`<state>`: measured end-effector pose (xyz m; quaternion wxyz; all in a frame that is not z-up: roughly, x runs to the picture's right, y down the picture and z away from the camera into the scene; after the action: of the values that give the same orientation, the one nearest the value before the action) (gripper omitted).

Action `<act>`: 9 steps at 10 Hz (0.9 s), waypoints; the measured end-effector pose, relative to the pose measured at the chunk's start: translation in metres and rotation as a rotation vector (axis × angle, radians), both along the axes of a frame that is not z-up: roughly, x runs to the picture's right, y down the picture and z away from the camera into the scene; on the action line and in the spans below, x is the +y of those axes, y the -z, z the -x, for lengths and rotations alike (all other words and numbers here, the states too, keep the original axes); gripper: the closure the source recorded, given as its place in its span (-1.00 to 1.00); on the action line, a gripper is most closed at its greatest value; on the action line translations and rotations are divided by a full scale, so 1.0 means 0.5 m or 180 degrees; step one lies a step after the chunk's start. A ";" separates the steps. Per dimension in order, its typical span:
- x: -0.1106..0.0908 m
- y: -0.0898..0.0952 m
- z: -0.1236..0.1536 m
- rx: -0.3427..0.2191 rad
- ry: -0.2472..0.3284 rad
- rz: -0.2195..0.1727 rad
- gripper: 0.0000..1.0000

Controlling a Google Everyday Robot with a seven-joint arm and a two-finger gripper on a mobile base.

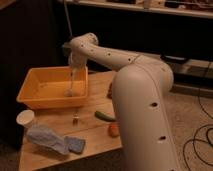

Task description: Wipe red bowl with brush

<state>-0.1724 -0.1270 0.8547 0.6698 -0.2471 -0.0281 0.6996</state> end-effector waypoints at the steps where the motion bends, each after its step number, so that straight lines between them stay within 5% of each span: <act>1: -0.015 -0.016 -0.034 0.0044 -0.0037 0.0002 1.00; 3: -0.055 -0.049 -0.109 0.0181 -0.0122 -0.0018 1.00; 5: -0.085 -0.063 -0.124 0.0276 -0.0150 -0.0046 1.00; 9: -0.117 -0.044 -0.030 0.0181 -0.0120 -0.0079 1.00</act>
<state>-0.1577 -0.1856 0.8769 0.6601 -0.2181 -0.0224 0.7185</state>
